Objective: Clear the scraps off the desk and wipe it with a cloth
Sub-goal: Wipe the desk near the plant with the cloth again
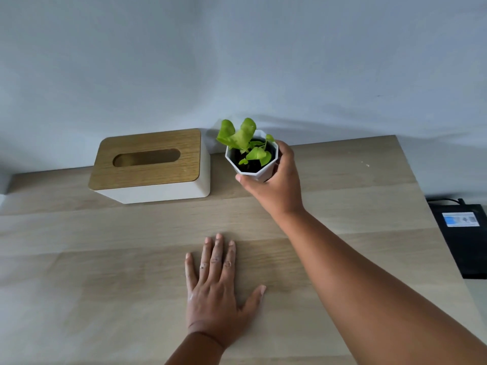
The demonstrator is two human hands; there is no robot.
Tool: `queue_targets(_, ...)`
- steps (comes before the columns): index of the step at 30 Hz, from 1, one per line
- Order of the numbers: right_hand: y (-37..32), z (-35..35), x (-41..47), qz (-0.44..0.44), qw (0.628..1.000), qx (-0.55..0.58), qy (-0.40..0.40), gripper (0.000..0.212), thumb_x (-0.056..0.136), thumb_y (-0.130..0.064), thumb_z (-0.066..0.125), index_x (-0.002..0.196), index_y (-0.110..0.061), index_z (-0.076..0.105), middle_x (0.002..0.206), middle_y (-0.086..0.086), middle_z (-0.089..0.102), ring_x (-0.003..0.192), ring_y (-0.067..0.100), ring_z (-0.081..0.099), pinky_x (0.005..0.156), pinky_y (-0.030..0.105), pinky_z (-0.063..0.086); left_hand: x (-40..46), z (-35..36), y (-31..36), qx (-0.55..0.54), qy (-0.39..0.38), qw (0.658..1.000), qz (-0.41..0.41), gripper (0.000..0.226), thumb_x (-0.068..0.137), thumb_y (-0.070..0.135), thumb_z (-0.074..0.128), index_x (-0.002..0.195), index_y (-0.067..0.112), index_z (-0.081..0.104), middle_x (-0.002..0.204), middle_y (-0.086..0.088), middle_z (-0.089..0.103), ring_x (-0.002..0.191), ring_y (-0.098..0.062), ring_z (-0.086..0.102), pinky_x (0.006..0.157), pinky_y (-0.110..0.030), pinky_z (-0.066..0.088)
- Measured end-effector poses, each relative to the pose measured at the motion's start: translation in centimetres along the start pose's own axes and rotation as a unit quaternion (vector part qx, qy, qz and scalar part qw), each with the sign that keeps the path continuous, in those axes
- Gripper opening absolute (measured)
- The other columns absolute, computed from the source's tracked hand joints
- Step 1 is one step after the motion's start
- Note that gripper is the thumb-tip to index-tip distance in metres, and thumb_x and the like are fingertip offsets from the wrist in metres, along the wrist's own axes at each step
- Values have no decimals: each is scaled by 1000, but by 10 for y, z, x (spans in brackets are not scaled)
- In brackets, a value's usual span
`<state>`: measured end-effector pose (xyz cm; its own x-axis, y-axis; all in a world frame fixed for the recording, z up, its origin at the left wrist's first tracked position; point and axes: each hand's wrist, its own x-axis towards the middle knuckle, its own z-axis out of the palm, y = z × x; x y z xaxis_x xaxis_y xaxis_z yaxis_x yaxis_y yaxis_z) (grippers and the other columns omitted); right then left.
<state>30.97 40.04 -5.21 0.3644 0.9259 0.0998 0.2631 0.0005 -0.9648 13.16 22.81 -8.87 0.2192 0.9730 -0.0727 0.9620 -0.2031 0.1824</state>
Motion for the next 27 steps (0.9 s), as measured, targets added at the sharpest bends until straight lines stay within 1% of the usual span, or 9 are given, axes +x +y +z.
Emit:
queue_targets(10, -1, 25, 0, -14, 1000, 17, -20, 97, 56, -36, 97, 138, -20, 48, 130, -6, 62, 122, 11, 61, 101, 42, 54, 1, -2, 0, -2, -13, 1000, -2, 104, 85, 86, 37, 161, 15, 31, 173, -4, 13, 160, -26, 9, 121, -66, 19)
queue_targets(13, -1, 31, -1, -18, 999, 24, -29, 96, 56, -35, 97, 137, -21, 49, 130, -6, 63, 122, 12, 61, 101, 43, 54, 0, -2, 0, -2, -14, 1000, -1, 105, 84, 85, 42, 161, 15, 31, 173, -4, 13, 160, -27, 10, 121, -66, 19)
queue_targets(19, -2, 39, -3, -24, 999, 26, -38, 95, 56, -36, 97, 137, -25, 48, 130, -9, 62, 122, 8, 60, 102, 40, 54, 1, -2, 1, -3, -19, 1000, -3, 104, 84, 86, 40, 161, 16, 31, 173, -4, 13, 160, -26, 10, 121, -66, 20)
queue_targets(24, 0, 41, -2, -33, 998, 28, -44, 98, 57, -35, 98, 140, -22, 47, 134, -5, 60, 125, 11, 59, 104, 41, 52, 1, -2, 1, -2, -18, 1000, -3, 104, 84, 86, 38, 161, 15, 32, 173, -4, 13, 160, -26, 9, 120, -66, 20)
queue_targets(27, 4, 40, 0, -42, 997, 35, -51, 102, 55, -34, 99, 142, -20, 46, 136, 0, 58, 128, 17, 58, 105, 43, 52, 1, -3, 1, 1, -19, 1000, -3, 103, 85, 86, 36, 160, 15, 33, 173, -4, 14, 160, -26, 10, 120, -67, 21)
